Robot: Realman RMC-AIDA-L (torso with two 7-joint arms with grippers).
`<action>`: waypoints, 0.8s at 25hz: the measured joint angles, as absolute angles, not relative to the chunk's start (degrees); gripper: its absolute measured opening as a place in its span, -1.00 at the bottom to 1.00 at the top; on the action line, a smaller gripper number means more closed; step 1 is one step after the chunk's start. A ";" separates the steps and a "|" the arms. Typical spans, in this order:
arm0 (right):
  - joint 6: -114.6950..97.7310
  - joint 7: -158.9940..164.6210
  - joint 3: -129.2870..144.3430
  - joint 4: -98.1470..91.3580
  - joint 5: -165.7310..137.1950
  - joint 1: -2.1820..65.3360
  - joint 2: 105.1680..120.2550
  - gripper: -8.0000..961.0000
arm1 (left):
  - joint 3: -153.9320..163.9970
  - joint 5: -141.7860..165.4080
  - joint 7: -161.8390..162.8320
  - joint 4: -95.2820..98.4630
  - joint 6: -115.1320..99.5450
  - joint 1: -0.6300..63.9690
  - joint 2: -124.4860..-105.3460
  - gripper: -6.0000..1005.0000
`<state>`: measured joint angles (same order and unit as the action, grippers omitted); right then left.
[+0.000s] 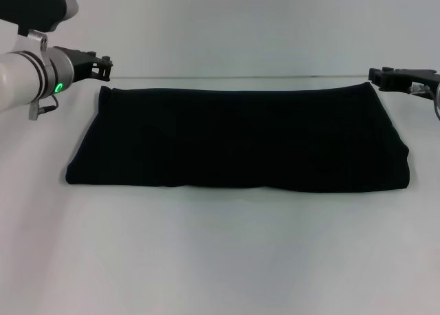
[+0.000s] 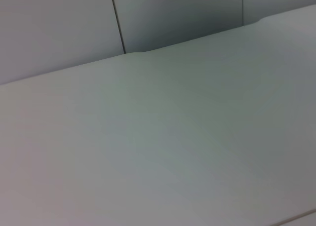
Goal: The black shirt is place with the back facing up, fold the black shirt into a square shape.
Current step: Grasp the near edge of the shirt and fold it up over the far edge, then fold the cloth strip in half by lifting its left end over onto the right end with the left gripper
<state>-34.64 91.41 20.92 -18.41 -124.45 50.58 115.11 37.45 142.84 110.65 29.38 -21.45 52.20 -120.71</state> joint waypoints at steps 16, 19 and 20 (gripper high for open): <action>-58.89 106.67 23.88 -24.84 -124.81 41.68 110.76 0.33 | 37.10 142.35 123.99 42.48 -49.14 43.83 -118.17 0.35; -67.50 109.91 24.58 -28.77 -124.81 38.34 110.46 0.34 | 36.89 142.25 125.60 45.89 -59.81 41.63 -117.39 0.55; -69.66 110.35 24.59 -29.78 -124.80 37.44 110.44 0.34 | 36.80 142.32 125.84 46.80 -62.32 40.96 -117.37 0.62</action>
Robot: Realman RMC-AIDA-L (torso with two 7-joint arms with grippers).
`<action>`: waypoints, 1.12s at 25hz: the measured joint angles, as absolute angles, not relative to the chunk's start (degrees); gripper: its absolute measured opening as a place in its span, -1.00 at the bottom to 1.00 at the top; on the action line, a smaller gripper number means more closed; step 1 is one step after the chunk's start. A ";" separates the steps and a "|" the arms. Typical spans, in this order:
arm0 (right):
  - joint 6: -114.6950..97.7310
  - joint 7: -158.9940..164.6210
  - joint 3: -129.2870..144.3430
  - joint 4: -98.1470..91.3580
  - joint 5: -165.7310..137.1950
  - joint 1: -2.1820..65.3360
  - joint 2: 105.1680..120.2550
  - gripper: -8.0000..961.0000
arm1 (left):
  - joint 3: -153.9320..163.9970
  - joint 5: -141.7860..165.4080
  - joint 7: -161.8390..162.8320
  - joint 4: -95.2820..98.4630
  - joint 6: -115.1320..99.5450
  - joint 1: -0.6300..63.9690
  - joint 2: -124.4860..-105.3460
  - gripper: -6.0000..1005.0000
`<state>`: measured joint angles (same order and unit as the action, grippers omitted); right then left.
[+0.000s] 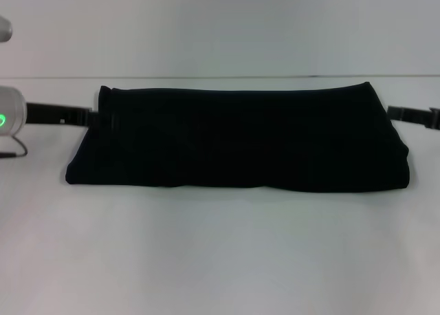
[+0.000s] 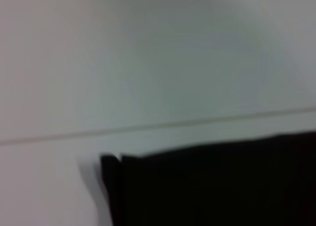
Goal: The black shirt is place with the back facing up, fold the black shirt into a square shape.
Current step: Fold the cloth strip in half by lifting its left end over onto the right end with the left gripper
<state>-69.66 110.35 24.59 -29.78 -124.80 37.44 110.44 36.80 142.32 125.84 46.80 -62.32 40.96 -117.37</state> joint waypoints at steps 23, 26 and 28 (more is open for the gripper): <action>-73.87 110.76 24.35 -31.95 -124.81 33.69 111.20 0.31 | 36.96 149.06 133.49 47.14 -67.09 37.25 -117.96 0.72; -73.70 110.76 24.35 -31.95 -124.81 33.70 111.17 0.31 | 37.46 149.97 133.47 46.86 -67.82 37.47 -117.95 0.69; -73.50 110.75 24.35 -31.95 -124.81 33.69 111.12 0.30 | 37.59 150.08 133.48 46.87 -68.10 37.53 -117.95 0.67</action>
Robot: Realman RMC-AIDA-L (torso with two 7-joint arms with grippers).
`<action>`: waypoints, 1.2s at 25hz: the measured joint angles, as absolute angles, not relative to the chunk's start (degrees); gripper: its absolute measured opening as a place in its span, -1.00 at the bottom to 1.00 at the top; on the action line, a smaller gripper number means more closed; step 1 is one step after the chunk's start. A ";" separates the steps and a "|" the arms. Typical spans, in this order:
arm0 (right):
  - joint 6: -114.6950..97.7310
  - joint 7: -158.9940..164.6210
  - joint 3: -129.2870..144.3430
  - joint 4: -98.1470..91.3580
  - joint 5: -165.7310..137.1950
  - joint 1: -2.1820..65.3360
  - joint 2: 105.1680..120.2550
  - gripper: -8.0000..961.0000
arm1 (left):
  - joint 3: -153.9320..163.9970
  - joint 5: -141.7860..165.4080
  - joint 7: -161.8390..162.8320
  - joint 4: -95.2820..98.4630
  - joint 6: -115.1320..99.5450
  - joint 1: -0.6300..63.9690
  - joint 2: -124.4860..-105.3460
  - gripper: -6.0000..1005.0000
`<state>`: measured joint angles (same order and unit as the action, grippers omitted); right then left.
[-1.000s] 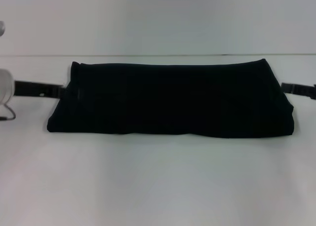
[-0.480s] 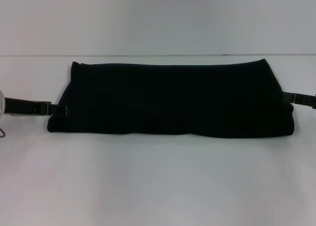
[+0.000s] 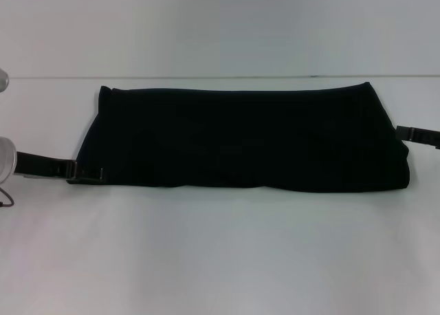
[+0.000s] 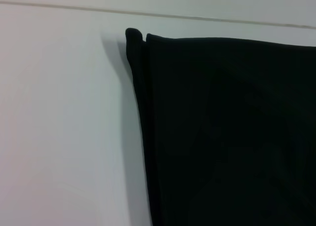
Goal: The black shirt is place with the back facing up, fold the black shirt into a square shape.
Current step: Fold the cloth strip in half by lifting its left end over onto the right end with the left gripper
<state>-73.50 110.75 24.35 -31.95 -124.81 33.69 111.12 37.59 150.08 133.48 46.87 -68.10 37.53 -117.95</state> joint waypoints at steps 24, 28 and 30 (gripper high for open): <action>-73.01 110.65 24.32 -32.10 -124.78 33.12 111.15 0.25 | 37.54 150.17 130.42 46.58 -66.61 37.87 -117.79 -0.23; -72.86 110.64 24.37 -32.04 -125.44 33.02 110.93 0.24 | 37.46 151.09 129.94 46.47 -65.86 37.81 -117.77 -0.80; -72.46 110.85 24.42 -32.02 -126.45 33.01 110.82 0.23 | 37.49 151.40 129.92 46.46 -65.83 37.76 -117.77 -0.86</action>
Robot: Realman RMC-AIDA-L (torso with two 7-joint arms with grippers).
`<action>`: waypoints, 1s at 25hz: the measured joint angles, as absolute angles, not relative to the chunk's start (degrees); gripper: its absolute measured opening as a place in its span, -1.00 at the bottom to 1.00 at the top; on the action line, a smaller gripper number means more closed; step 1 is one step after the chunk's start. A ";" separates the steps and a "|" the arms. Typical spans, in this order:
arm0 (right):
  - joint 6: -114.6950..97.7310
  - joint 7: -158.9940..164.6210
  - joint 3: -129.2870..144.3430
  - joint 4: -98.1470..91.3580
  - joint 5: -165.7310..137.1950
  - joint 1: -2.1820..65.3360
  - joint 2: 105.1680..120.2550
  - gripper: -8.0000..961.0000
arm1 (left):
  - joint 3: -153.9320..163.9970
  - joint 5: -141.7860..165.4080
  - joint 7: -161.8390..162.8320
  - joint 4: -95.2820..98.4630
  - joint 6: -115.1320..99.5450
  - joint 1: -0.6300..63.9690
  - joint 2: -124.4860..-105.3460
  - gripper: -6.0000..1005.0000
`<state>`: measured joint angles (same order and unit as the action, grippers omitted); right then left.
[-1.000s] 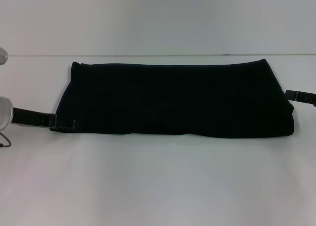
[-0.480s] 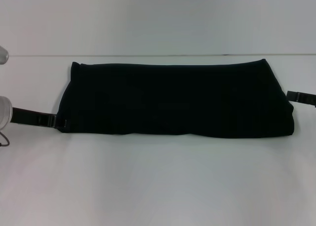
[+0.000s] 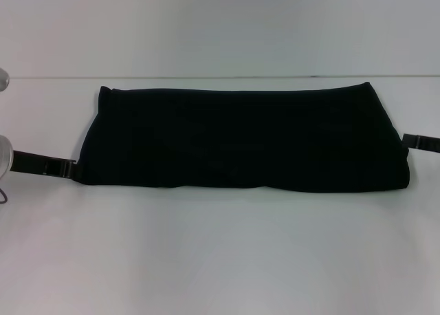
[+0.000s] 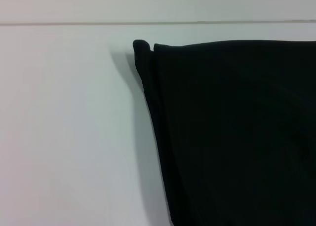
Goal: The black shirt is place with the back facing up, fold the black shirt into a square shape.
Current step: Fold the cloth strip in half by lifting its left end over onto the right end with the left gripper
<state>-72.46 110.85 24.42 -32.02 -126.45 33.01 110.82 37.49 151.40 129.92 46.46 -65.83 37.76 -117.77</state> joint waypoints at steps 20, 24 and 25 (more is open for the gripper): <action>-65.35 111.11 27.45 -27.33 -130.08 35.41 112.27 0.18 | 37.54 151.44 129.79 47.24 -67.19 37.83 -117.82 -0.98; -65.19 111.12 27.33 -27.48 -130.07 35.22 112.30 0.16 | 37.53 151.43 129.61 46.99 -66.89 37.95 -117.80 -0.98; -65.23 111.12 27.09 -27.64 -130.02 35.05 112.30 0.15 | 37.53 151.43 129.59 46.96 -66.88 37.96 -117.79 -0.98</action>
<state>-65.23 111.12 27.10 -27.64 -130.02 35.05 112.30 37.53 151.43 129.59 46.96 -66.88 37.96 -117.79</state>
